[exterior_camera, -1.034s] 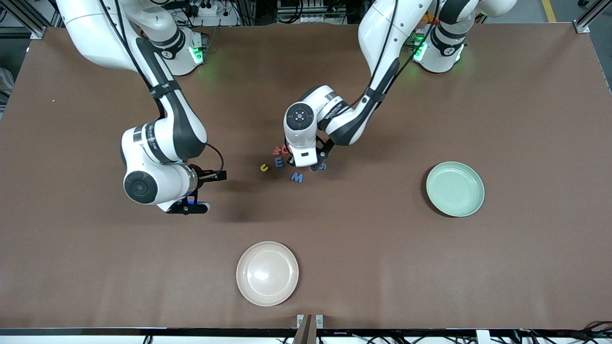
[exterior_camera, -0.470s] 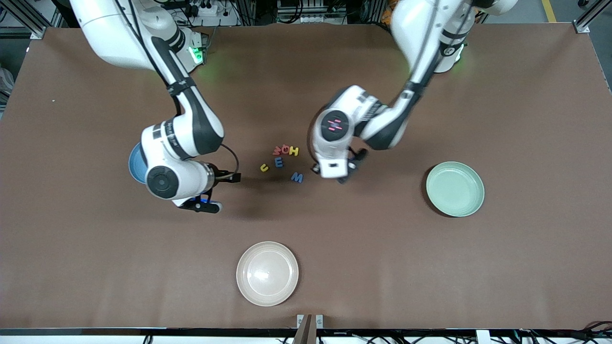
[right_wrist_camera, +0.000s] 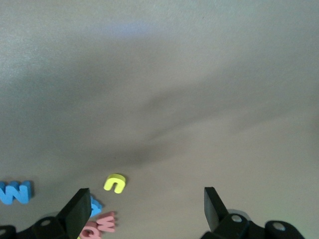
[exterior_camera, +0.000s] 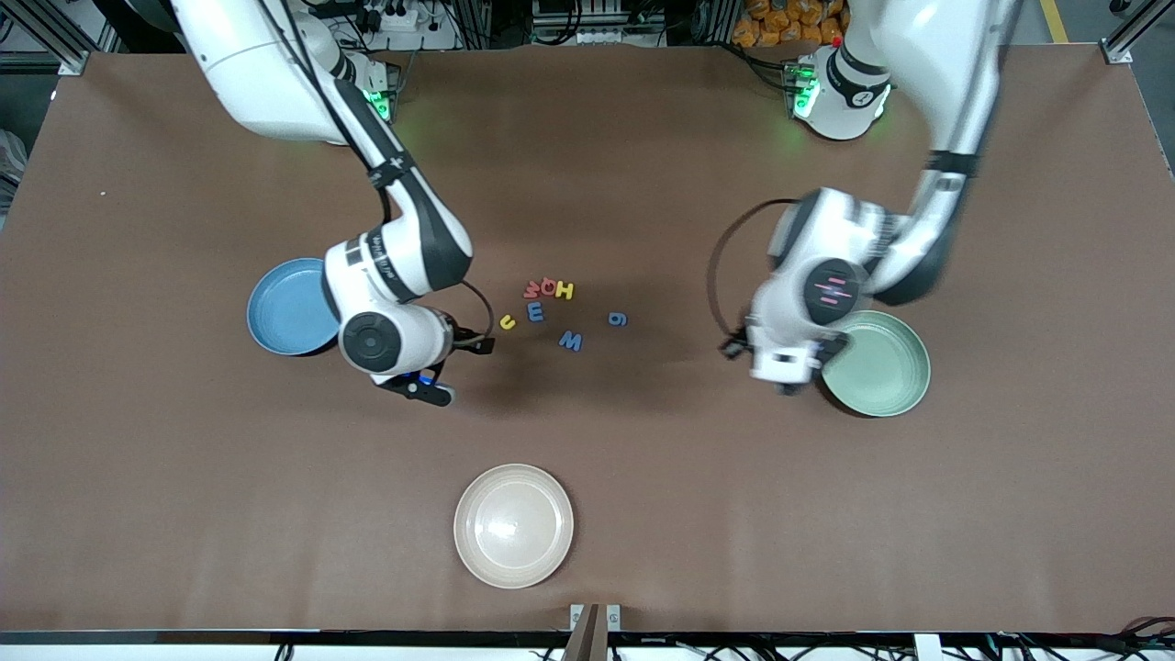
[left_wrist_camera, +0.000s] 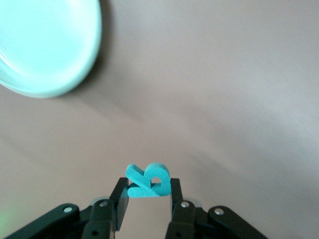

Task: Sort upper and lower case letters into plates
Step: 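Carry the teal R to the green plate while the right gripper reaches letters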

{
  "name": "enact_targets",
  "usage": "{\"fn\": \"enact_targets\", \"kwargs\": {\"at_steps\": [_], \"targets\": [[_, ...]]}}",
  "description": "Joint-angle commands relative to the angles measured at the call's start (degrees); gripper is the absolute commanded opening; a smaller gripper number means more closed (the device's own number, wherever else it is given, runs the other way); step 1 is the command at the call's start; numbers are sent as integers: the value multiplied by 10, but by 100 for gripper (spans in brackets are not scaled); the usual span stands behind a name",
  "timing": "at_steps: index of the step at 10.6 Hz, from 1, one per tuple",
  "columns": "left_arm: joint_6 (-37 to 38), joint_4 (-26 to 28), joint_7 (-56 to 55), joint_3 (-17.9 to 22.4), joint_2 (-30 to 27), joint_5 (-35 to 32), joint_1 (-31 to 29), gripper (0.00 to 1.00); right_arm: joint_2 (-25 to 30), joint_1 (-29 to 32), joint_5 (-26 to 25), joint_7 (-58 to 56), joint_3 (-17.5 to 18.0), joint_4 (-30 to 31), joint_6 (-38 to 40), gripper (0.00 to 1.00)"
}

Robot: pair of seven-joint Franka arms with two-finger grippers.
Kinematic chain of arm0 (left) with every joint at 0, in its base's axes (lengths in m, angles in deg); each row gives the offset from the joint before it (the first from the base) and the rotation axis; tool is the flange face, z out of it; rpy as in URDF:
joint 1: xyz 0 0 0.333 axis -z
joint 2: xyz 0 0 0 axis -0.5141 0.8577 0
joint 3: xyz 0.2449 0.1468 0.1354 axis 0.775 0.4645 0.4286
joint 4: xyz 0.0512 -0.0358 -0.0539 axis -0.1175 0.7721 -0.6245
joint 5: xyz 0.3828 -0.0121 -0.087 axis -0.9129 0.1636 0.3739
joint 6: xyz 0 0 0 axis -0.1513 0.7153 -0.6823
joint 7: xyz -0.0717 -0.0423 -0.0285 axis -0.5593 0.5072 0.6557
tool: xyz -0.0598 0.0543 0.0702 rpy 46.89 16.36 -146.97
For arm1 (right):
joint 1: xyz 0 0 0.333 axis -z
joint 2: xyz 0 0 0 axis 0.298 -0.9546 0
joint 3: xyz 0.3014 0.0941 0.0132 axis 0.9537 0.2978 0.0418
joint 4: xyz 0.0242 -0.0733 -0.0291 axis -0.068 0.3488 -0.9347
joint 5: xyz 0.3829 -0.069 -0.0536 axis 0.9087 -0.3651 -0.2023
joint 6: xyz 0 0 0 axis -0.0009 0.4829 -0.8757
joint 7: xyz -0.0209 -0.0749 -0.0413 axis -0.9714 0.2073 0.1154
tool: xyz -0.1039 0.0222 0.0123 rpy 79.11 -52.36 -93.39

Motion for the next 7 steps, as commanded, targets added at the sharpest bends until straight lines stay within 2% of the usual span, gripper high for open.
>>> {"fn": "enact_targets", "kwargs": {"at_steps": [1,3,5,7], "targets": [[10,36,92,-10,-26,-11,-62,0,-13,-36,9,97,-4,-3,-32,100],[10,42,176,-10,-23,-12,-108,0,-13,-50,5,143,-4,8,-50,100],[10,45,231,-9,-17,-17,-138,0,-9,-69,1,173,-5,61,-125,100],[2,45,291,-9,-5,-48,-177,0,-3,-72,1,180,-5,77,-144,100]]}}
